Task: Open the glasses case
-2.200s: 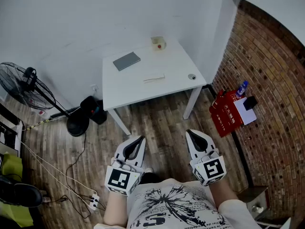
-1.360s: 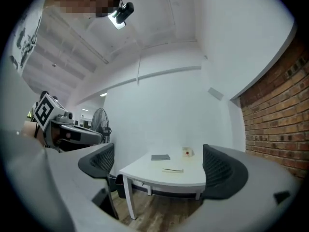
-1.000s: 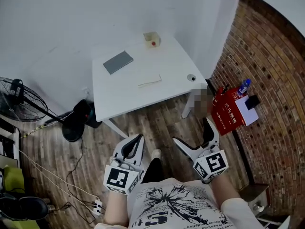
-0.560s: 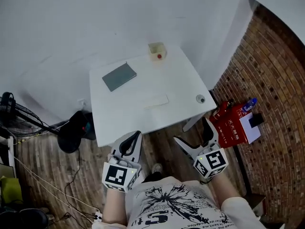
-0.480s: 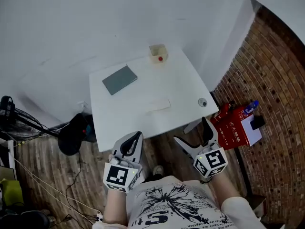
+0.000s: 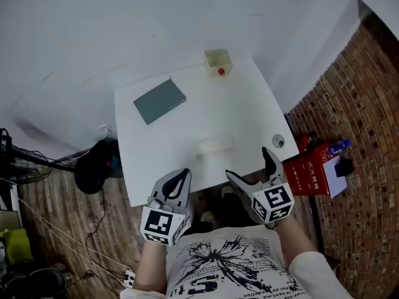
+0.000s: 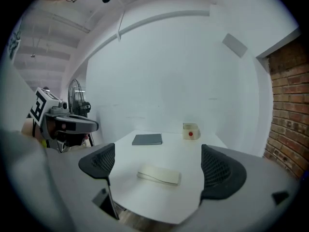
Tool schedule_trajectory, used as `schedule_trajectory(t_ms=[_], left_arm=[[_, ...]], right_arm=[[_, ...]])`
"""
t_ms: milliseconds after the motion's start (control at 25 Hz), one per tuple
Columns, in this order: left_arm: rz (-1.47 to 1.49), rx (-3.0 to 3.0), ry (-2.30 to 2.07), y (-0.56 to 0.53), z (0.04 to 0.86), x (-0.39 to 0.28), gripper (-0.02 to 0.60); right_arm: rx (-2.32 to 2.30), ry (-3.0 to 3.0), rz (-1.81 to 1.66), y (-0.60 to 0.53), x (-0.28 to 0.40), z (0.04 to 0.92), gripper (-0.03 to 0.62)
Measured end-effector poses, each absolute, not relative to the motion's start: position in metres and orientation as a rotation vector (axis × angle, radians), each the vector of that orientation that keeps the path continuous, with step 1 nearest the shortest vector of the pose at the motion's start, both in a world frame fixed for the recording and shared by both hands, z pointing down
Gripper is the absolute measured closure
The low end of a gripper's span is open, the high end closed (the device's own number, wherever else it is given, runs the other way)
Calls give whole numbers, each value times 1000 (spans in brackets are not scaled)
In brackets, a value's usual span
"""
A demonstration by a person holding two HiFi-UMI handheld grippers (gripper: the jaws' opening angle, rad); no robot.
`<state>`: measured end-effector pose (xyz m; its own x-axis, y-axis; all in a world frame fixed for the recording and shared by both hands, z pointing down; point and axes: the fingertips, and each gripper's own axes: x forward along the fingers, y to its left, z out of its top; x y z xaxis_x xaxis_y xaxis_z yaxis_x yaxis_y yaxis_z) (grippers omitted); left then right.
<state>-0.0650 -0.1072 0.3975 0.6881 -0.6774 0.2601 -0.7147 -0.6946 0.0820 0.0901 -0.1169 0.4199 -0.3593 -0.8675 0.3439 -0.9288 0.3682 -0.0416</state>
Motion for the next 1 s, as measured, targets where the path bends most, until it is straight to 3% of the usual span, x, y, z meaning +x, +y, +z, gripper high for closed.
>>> schedule_trajectory(t_ms=[520, 1000], left_arm=[[523, 2466, -1180, -177, 514, -38, 568], [638, 2236, -1138, -195, 614, -22, 568]], right_arm=[[1099, -2228, 519, -221, 90, 553, 60], [665, -2101, 358, -236, 74, 625, 109]])
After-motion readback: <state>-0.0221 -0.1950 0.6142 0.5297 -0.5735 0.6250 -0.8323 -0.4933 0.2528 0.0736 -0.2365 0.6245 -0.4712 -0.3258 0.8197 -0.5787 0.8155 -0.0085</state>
